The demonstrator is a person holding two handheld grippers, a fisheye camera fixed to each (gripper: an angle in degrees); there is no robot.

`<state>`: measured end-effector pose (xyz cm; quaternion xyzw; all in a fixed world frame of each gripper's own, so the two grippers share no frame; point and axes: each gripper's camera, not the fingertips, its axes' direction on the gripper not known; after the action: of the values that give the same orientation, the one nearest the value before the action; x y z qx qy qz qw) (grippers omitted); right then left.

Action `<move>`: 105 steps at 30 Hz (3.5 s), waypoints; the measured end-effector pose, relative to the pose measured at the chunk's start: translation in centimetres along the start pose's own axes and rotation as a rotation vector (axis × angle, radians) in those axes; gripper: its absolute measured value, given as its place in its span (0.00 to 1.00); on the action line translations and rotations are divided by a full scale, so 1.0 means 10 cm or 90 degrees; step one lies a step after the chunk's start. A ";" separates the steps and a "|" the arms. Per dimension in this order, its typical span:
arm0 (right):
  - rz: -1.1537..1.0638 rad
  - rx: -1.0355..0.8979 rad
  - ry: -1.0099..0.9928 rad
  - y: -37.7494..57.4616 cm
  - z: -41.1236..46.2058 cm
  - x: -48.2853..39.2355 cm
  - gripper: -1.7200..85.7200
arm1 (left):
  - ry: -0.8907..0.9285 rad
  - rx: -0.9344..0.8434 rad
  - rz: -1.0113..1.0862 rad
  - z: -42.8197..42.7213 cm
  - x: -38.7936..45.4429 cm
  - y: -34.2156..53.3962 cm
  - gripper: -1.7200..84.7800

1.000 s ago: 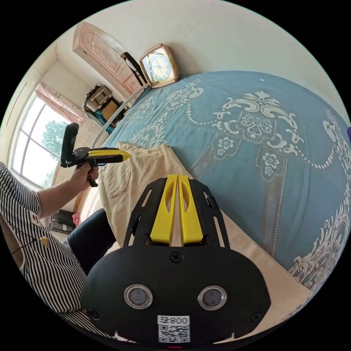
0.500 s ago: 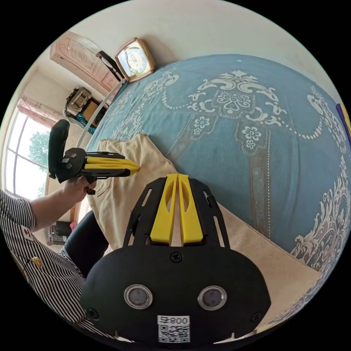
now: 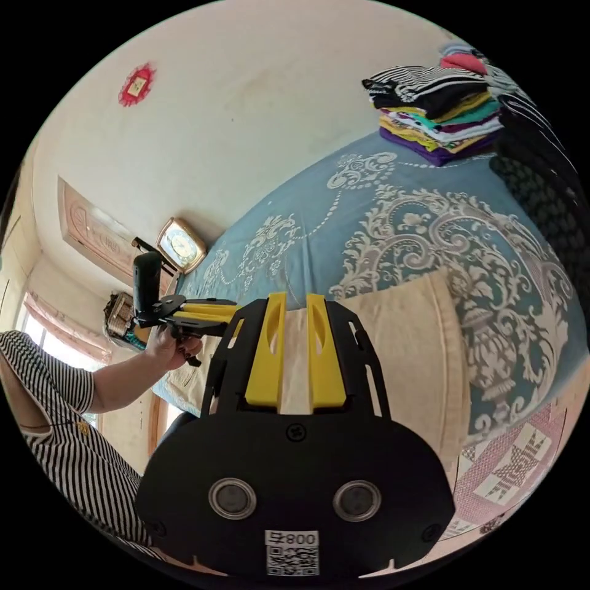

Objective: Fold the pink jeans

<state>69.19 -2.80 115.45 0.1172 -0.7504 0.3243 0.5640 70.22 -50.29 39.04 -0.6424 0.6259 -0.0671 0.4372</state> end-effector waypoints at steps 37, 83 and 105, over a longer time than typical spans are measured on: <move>0.307 0.104 -0.112 1.22 -2.02 1.77 0.04 | 0.022 -0.122 0.117 1.61 0.86 -3.18 0.06; 0.148 0.102 -0.266 1.47 -1.21 1.16 0.06 | 0.051 -0.003 0.049 -0.13 0.19 -1.54 0.06; -0.034 -0.302 -0.334 1.34 1.64 -0.52 0.05 | 0.052 0.041 -0.205 -1.38 -1.43 1.49 0.05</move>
<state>51.05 -3.71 103.37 0.0815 -0.9208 0.0848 0.3718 47.37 -42.04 44.45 -0.7167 0.5299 -0.1823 0.4151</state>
